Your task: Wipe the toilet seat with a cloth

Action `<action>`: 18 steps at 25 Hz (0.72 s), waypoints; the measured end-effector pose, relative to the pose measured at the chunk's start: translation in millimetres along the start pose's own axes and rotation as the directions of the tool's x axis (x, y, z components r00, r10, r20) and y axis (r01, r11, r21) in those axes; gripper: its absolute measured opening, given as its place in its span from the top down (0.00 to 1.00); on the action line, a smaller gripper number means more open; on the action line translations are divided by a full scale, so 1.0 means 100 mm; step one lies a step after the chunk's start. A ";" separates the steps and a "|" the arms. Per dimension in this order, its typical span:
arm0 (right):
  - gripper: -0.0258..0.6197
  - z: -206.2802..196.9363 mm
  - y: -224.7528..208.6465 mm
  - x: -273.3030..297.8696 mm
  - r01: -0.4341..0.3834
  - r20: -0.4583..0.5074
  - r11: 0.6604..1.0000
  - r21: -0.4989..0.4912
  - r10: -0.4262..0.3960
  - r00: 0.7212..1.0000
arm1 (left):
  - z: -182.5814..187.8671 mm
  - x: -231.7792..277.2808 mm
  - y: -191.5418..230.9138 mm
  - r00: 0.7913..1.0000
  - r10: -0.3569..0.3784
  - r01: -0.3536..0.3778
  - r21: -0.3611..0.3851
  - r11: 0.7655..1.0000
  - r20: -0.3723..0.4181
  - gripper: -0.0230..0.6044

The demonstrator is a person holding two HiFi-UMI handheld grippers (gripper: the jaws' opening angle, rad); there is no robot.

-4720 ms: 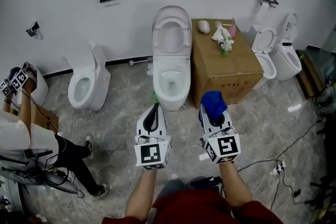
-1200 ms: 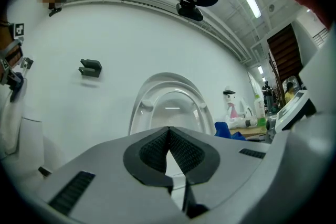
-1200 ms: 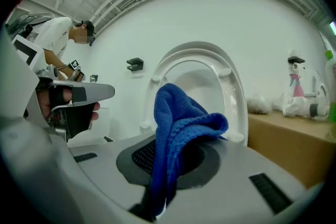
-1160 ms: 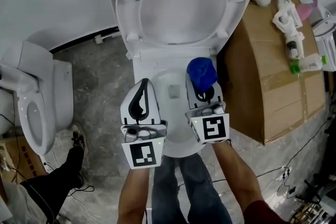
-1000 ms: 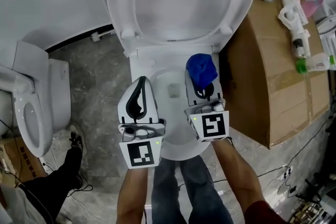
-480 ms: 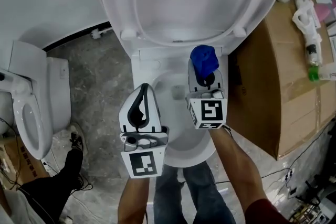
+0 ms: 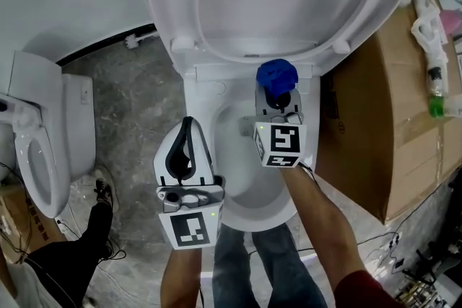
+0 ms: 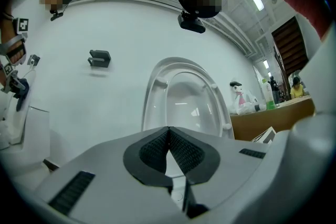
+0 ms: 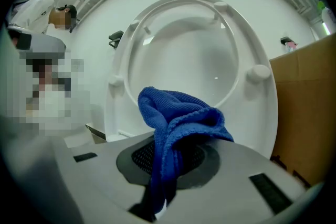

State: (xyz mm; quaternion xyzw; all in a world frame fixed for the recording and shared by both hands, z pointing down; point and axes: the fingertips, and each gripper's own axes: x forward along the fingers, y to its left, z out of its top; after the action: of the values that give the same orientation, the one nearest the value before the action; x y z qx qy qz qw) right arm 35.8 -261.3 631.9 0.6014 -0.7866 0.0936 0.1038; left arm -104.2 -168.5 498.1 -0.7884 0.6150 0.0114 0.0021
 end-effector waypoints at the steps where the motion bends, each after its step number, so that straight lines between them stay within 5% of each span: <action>1: 0.87 0.00 0.06 0.01 -0.009 -0.004 1.000 -0.004 0.009 1.000 | 0.00 -0.02 0.03 1.000 0.004 -0.004 -0.001 1.000 -0.002 0.94; 12: 0.87 0.09 0.99 0.30 -0.097 -0.025 0.991 0.090 0.099 0.995 | 0.04 -0.33 0.59 0.998 0.064 -0.064 -0.012 0.998 -0.008 0.94; 18: 0.87 0.11 1.29 0.56 -0.078 -0.051 0.950 0.304 0.098 0.994 | 0.04 -0.49 0.97 0.994 0.104 -0.104 -0.019 0.994 -0.014 0.94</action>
State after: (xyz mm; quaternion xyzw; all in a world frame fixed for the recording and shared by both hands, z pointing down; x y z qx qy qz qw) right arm -103.4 -282.8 634.0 0.5713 -0.7853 0.2365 0.0323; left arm -210.2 -144.2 496.2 -0.7553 0.6551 0.0125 -0.0100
